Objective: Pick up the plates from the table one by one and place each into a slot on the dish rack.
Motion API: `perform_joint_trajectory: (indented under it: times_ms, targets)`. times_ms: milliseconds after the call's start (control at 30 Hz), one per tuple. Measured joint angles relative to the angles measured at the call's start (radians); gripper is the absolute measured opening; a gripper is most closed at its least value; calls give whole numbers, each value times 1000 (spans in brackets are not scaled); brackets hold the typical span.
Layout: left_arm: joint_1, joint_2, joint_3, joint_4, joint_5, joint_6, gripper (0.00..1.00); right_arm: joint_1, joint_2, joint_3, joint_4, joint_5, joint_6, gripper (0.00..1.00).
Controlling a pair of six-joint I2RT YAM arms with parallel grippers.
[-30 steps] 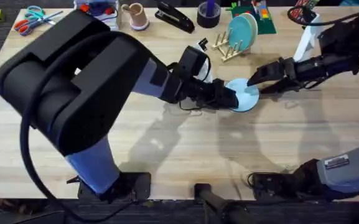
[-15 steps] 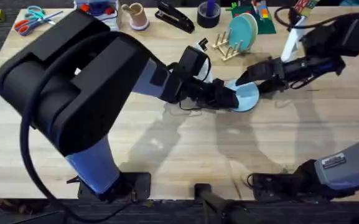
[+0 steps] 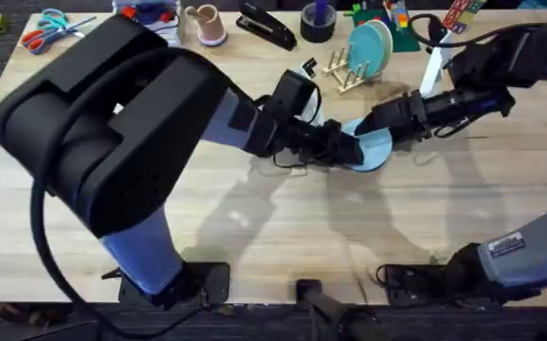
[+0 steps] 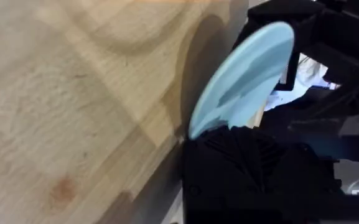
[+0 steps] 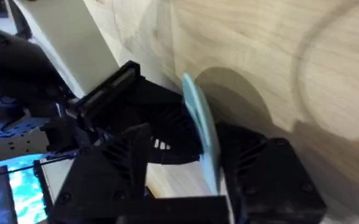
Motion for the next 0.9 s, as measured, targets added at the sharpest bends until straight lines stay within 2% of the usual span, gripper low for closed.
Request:
perform_joint_trajectory:
  times_ms: [100,233,367,767,900]
  targets:
    - [0,0,0,0,0,0,41,-1,0,-1,-2,1,0,507]
    - [2,0,0,-1,12,1,41,-4,0,-1,0,10,2,167]
    - [3,0,0,-3,20,0,41,-6,0,-1,9,37,-12,56]
    - [4,0,0,-6,19,0,41,-10,0,-1,2,56,-33,39]
    - [1,-23,-5,-28,-1,2,41,-24,0,2,-60,58,-59,37]
